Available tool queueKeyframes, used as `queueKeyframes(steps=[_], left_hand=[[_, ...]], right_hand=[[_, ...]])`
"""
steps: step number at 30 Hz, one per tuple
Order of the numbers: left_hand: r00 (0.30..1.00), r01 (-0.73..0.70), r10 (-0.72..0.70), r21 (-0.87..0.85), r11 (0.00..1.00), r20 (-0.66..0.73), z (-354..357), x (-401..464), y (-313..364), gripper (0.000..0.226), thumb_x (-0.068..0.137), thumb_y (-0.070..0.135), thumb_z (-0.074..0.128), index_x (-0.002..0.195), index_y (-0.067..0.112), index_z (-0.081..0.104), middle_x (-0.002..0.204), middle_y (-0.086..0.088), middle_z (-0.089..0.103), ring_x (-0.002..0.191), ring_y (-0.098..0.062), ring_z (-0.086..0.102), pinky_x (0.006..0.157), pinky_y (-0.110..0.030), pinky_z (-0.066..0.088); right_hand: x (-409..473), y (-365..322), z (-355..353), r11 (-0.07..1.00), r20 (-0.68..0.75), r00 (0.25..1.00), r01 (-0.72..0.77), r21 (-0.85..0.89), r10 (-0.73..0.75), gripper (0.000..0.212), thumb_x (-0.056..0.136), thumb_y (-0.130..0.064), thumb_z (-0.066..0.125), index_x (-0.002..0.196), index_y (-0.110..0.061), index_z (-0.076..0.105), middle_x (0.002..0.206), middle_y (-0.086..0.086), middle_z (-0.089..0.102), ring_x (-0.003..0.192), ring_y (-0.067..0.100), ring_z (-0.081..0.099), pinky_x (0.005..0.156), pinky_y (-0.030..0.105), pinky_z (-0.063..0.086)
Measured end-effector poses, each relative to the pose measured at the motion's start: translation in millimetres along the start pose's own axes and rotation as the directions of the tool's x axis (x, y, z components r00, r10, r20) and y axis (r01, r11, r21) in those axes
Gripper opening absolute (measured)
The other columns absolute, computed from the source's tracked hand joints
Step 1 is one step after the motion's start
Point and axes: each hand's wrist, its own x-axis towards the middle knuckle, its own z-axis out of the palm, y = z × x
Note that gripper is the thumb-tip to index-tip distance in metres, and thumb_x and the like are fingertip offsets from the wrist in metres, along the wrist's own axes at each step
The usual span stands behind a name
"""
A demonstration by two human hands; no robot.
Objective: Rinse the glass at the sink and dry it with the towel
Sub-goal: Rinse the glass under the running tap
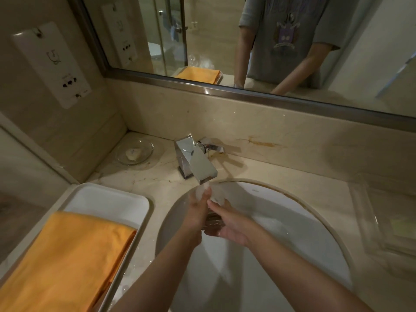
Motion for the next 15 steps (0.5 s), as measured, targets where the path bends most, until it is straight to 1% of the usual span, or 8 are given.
queueKeyframes(steps=[2, 4, 6, 8, 9, 10, 12, 15], left_hand=[[0.994, -0.108, 0.107, 0.070, 0.992, 0.019, 3.1, -4.3, -1.3, 0.067, 0.087, 0.066, 0.036, 0.141, 0.027, 0.026, 0.125, -0.003, 0.057, 0.108, -0.021, 0.060, 0.094, -0.040, 0.048], [0.969, -0.244, 0.233, 0.171, 0.955, 0.079, 4.7, -10.3, -6.1, 0.071, 0.086, 0.070, 0.029, 0.142, 0.027, 0.026, 0.123, -0.002, 0.061, 0.107, -0.015, 0.062, 0.094, -0.036, 0.050], [0.942, -0.334, 0.319, 0.288, 0.897, 0.101, 6.2, -9.8, -11.3, 0.064, 0.091, 0.059, 0.029, 0.144, 0.023, 0.024, 0.127, -0.006, 0.056, 0.102, -0.009, 0.063, 0.089, -0.024, 0.052], [0.939, -0.338, 0.334, 0.412, 0.846, 0.084, 10.5, -13.9, -5.5, 0.055, 0.098, 0.042, 0.028, 0.146, 0.017, 0.021, 0.138, -0.006, 0.040, 0.097, -0.006, 0.060, 0.074, -0.009, 0.049], [0.943, -0.319, 0.326, 0.463, 0.827, 0.069, 13.3, -16.1, -3.5, 0.054, 0.099, 0.038, 0.027, 0.148, 0.016, 0.017, 0.143, -0.005, 0.032, 0.103, -0.011, 0.058, 0.077, -0.013, 0.050], [0.942, -0.314, 0.331, 0.498, 0.809, 0.055, 14.3, -15.2, -4.6, 0.055, 0.099, 0.036, 0.027, 0.148, 0.016, 0.014, 0.147, -0.007, 0.025, 0.114, -0.019, 0.054, 0.087, -0.025, 0.051], [0.952, -0.280, 0.301, 0.522, 0.806, 0.046, 13.9, -14.7, -3.0, 0.056, 0.099, 0.038, 0.028, 0.148, 0.016, 0.015, 0.151, -0.012, 0.020, 0.127, -0.029, 0.044, 0.102, -0.041, 0.043], [0.975, -0.211, 0.221, 0.428, 0.879, 0.027, 10.1, -6.4, -3.6, 0.054, 0.095, 0.048, 0.033, 0.140, 0.020, 0.029, 0.138, -0.010, 0.042, 0.115, -0.025, 0.055, 0.096, -0.039, 0.047]], right_hand=[[4.8, 3.0, -2.9, 0.996, 0.005, 0.999, 0.037, 0.082, -0.037, 0.105, 0.060, -0.043, 0.079, 0.145, -0.023, 0.021, 0.121, 0.018, 0.061, 0.102, 0.030, 0.066, 0.079, 0.041, 0.055], [4.6, 4.3, -5.6, 0.990, 0.010, 0.998, 0.066, 0.128, -0.068, 0.095, 0.064, -0.047, 0.075, 0.142, -0.017, 0.030, 0.121, 0.017, 0.062, 0.105, 0.029, 0.065, 0.079, 0.039, 0.055], [2.2, 2.5, -7.1, 0.991, 0.003, 0.997, 0.081, 0.105, -0.082, 0.072, 0.073, -0.053, 0.061, 0.130, -0.012, 0.047, 0.105, 0.012, 0.071, 0.095, 0.024, 0.069, 0.074, 0.035, 0.056], [-0.2, 0.0, -6.0, 0.992, -0.006, 0.997, 0.075, 0.105, -0.074, 0.054, 0.082, -0.056, 0.046, 0.108, -0.012, 0.061, 0.082, 0.006, 0.075, 0.081, 0.018, 0.071, 0.067, 0.031, 0.055], [1.9, 1.2, -6.8, 0.991, -0.025, 0.997, 0.069, 0.117, -0.067, 0.052, 0.085, -0.057, 0.043, 0.101, -0.013, 0.064, 0.079, 0.006, 0.075, 0.079, 0.017, 0.071, 0.066, 0.031, 0.055], [1.4, 1.6, -6.2, 0.990, -0.043, 0.997, 0.064, 0.126, -0.059, 0.051, 0.086, -0.057, 0.043, 0.097, -0.013, 0.066, 0.081, 0.006, 0.074, 0.080, 0.018, 0.070, 0.066, 0.031, 0.055], [1.2, 3.4, -3.8, 0.984, -0.033, 0.997, 0.067, 0.165, -0.063, 0.049, 0.087, -0.055, 0.045, 0.096, -0.013, 0.067, 0.083, 0.006, 0.075, 0.081, 0.017, 0.070, 0.067, 0.032, 0.055], [1.7, 8.1, -1.3, 0.978, -0.016, 0.998, 0.060, 0.202, -0.058, 0.050, 0.084, -0.052, 0.047, 0.110, -0.012, 0.062, 0.087, 0.006, 0.075, 0.083, 0.018, 0.072, 0.067, 0.033, 0.056]])
